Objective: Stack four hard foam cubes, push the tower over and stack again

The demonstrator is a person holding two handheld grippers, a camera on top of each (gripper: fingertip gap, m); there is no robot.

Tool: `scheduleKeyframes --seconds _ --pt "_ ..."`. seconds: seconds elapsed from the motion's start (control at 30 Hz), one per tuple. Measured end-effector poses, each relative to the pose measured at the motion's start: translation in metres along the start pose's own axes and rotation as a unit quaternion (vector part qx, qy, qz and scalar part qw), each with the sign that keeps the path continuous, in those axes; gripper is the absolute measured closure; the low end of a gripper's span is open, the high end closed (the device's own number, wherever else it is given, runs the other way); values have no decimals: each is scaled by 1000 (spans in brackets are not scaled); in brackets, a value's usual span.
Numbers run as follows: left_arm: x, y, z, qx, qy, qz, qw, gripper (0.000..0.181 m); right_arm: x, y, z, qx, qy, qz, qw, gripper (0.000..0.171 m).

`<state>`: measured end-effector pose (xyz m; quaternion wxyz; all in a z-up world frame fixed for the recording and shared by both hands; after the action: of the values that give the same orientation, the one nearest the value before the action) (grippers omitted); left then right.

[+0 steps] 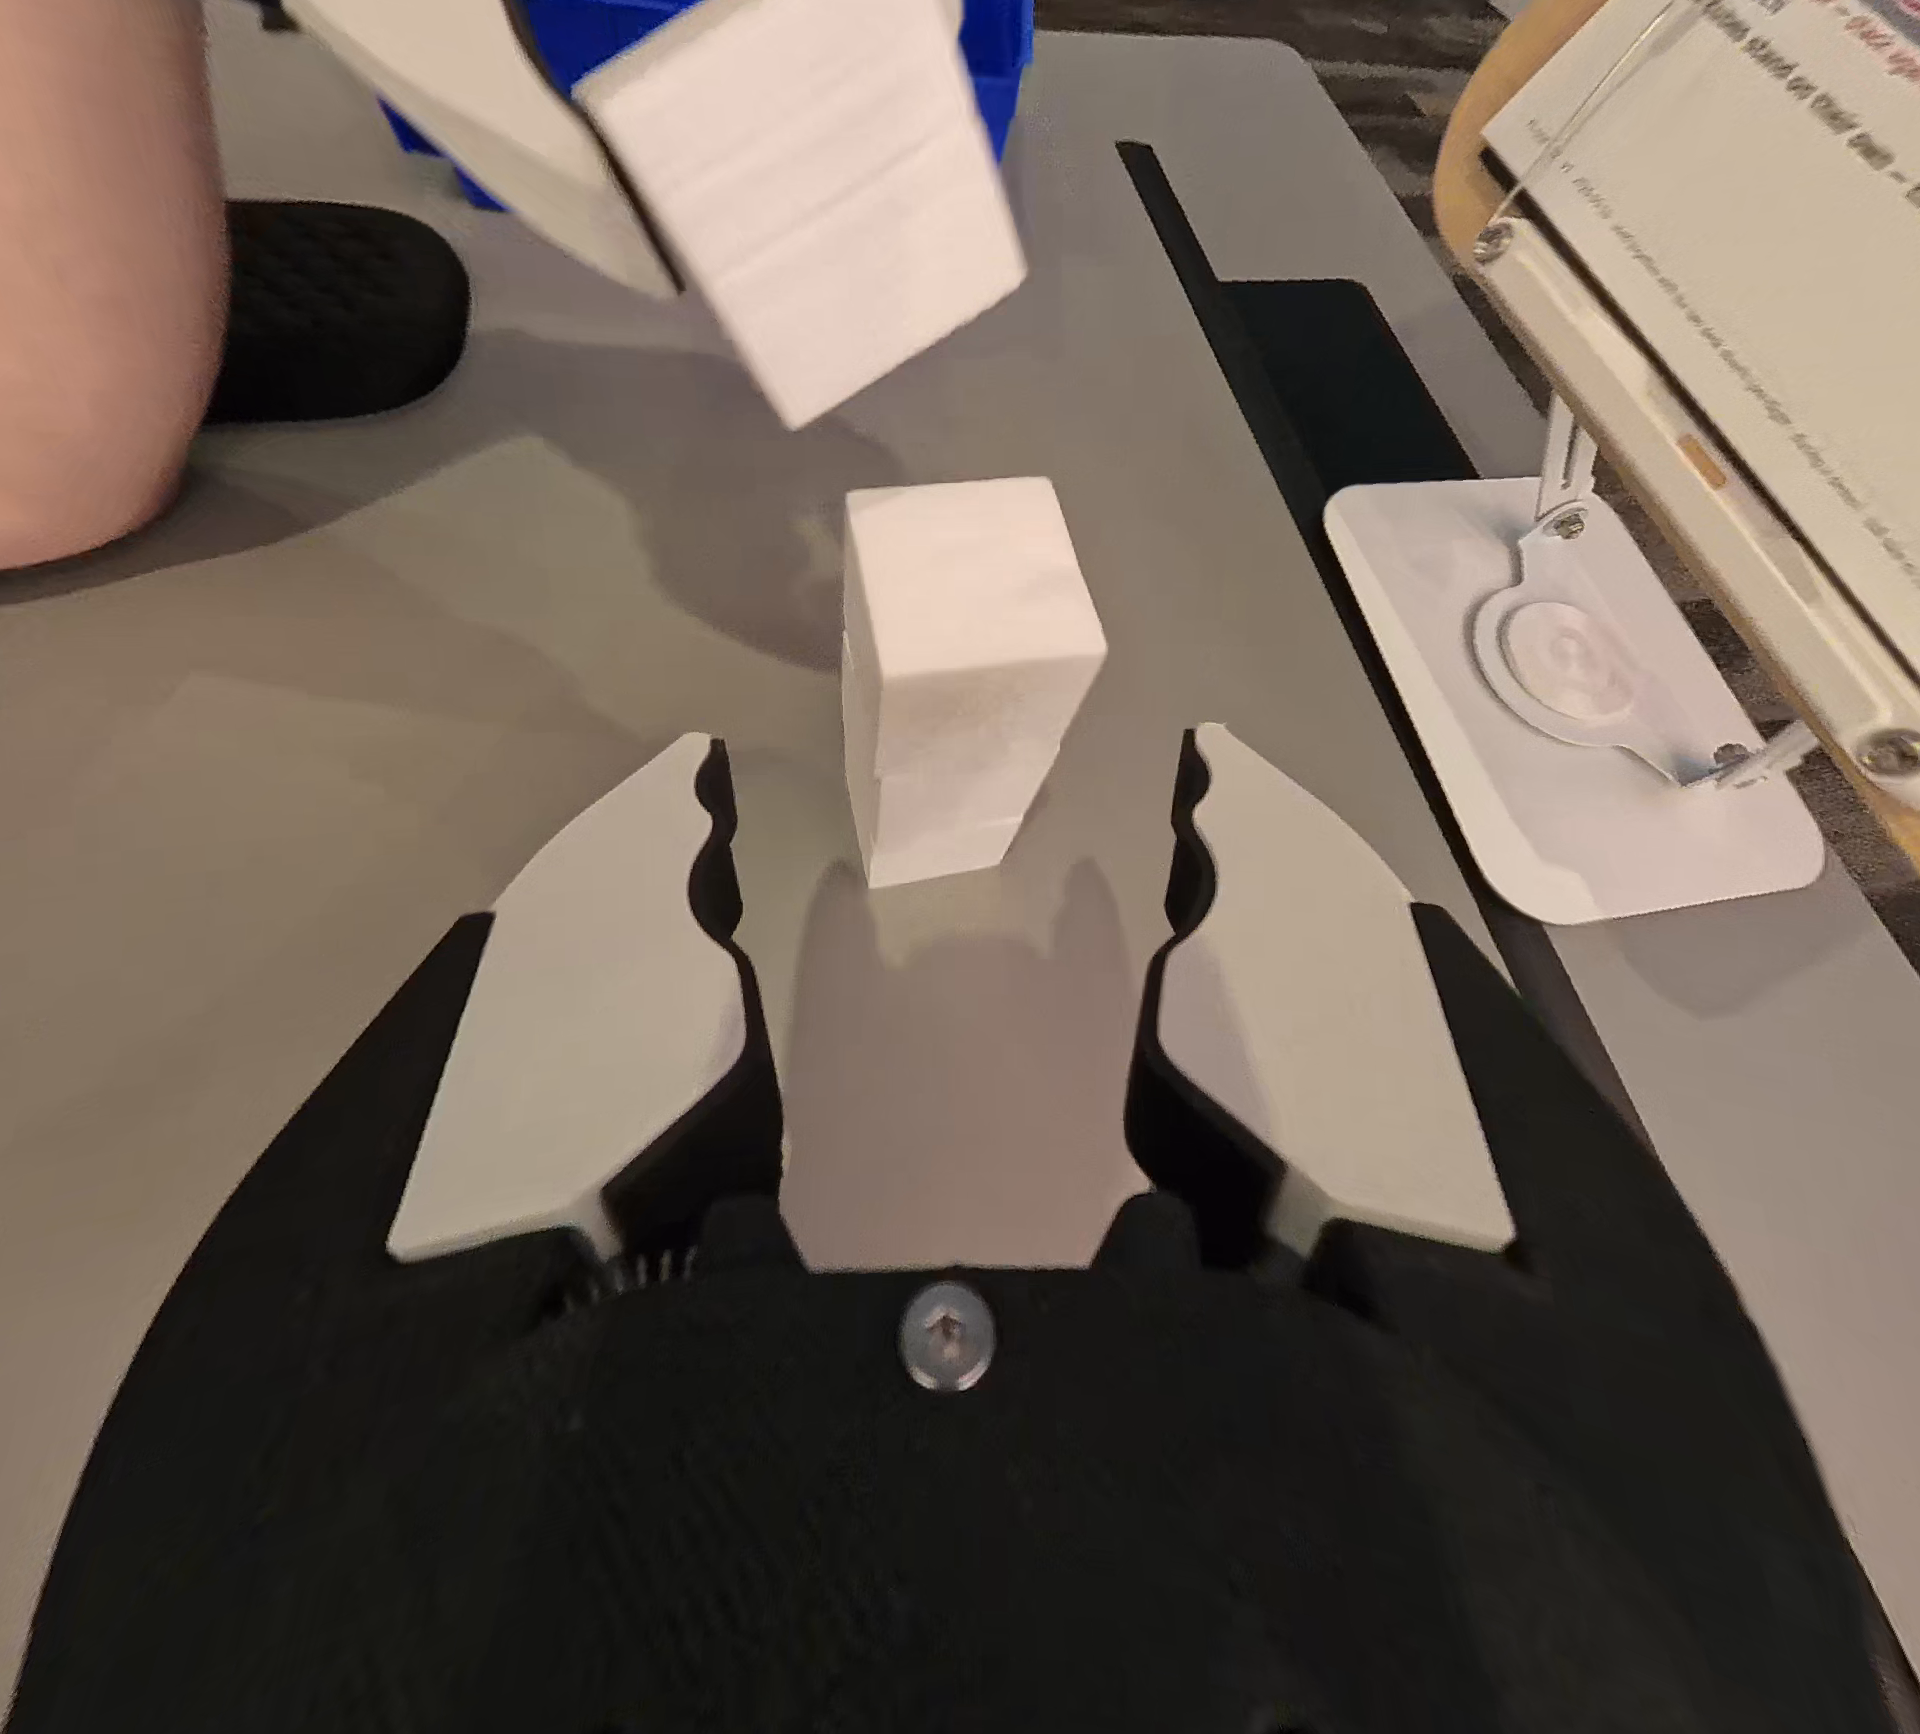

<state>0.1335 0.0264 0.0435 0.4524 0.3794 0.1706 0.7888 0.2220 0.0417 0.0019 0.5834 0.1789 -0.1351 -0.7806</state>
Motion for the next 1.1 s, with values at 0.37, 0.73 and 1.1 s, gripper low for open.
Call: scheduleKeyframes --seconds 0.37,0.73,1.1 --pt "1 -39 19 111 -62 -141 982 125 -22 41 -12 -32 -50 -12 998 91" --pt "4 -54 12 160 -48 -191 967 124 -23 38 -23 -20 -59 0 998 91" --pt "4 -60 11 166 -31 -210 963 123 -26 36 -31 -9 -68 1 998 91"
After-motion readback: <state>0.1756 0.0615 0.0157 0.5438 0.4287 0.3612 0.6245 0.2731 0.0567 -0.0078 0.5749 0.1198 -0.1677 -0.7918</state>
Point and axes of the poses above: each gripper's, where its closed fingertips meet, y back along the fingers, z out of its top, x = y × z across the jaws, the point moved 1 cm from there along y, back along the fingers, and after that the axes turned 5 degrees about -x, right-handed, at the moved point
